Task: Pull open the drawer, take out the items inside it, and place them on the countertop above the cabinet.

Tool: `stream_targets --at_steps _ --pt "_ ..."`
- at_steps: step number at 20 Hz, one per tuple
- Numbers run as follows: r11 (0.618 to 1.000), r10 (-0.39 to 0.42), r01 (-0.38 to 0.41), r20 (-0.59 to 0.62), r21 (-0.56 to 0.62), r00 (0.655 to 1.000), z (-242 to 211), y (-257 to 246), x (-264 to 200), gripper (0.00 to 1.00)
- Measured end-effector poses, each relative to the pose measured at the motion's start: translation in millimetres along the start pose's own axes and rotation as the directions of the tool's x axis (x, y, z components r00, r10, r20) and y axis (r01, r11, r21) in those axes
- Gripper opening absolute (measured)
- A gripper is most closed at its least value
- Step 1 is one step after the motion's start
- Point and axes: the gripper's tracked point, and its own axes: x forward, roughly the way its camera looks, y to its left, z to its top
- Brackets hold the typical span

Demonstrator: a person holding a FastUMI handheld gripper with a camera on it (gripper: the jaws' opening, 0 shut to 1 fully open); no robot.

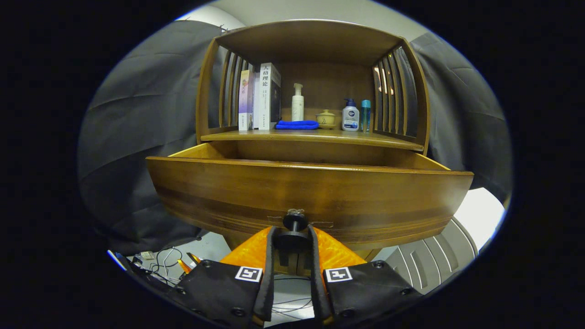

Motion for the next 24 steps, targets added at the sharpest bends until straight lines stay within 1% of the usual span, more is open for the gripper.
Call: stream_targets --at_steps 5,11,14,17,19,24 --pt "1.0 0.013 -0.013 -0.004 -0.004 1.0 -5.6 6.8 -14.0 0.36" --pt "1.0 0.012 -0.012 0.003 0.0 1.0 -7.2 7.0 -17.0 0.36" --pt "1.0 0.02 -0.02 0.004 -0.011 1.0 -7.4 8.1 -17.4 0.4" --pt "0.999 0.029 -0.027 0.044 -0.039 0.999 3.2 5.7 -24.3 0.56" --pt "0.997 0.039 -0.034 0.087 -0.063 0.995 18.2 4.3 -30.1 0.66" --pt "0.997 0.07 -0.062 0.185 -0.05 0.98 66.0 -0.3 -44.5 0.92"
